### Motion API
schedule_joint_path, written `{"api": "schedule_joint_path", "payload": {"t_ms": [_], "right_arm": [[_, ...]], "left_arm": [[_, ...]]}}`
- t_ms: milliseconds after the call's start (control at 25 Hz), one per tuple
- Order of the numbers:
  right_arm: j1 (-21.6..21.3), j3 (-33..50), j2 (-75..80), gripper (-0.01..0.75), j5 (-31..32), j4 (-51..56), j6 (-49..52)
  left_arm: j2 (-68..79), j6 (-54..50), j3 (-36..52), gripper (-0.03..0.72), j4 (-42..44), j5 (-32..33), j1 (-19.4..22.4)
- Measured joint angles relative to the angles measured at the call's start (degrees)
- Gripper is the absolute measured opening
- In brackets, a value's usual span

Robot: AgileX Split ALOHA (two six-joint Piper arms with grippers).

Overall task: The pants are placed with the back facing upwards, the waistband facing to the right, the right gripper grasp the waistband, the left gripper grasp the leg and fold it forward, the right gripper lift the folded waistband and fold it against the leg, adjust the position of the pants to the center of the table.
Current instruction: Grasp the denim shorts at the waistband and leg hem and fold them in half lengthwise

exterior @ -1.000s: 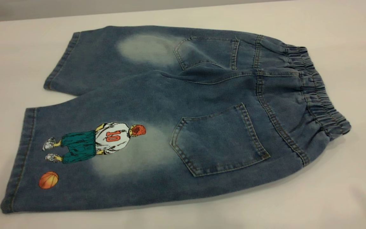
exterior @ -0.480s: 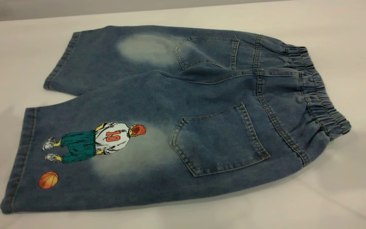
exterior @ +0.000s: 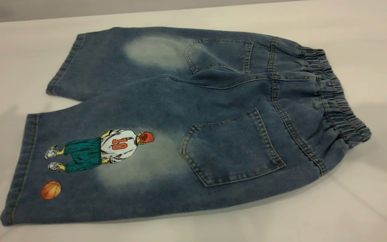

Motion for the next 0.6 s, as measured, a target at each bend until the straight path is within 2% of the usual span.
{"api": "schedule_joint_path", "payload": {"t_ms": [320,480,600], "right_arm": [[-13.5,1.8,9.7,0.587,11.1,6.8,-10.4],[-18.1,6.1,12.5,0.587,11.4,9.6,-15.8],[-19.7,9.9,13.8,0.587,10.2,12.8,-20.3]], "left_arm": [[0.0,0.0,0.0,0.504,0.0,-0.4,0.0],[0.0,0.0,0.0,0.504,0.2,-0.4,0.0],[0.0,0.0,0.0,0.504,0.2,-0.4,0.0]]}}
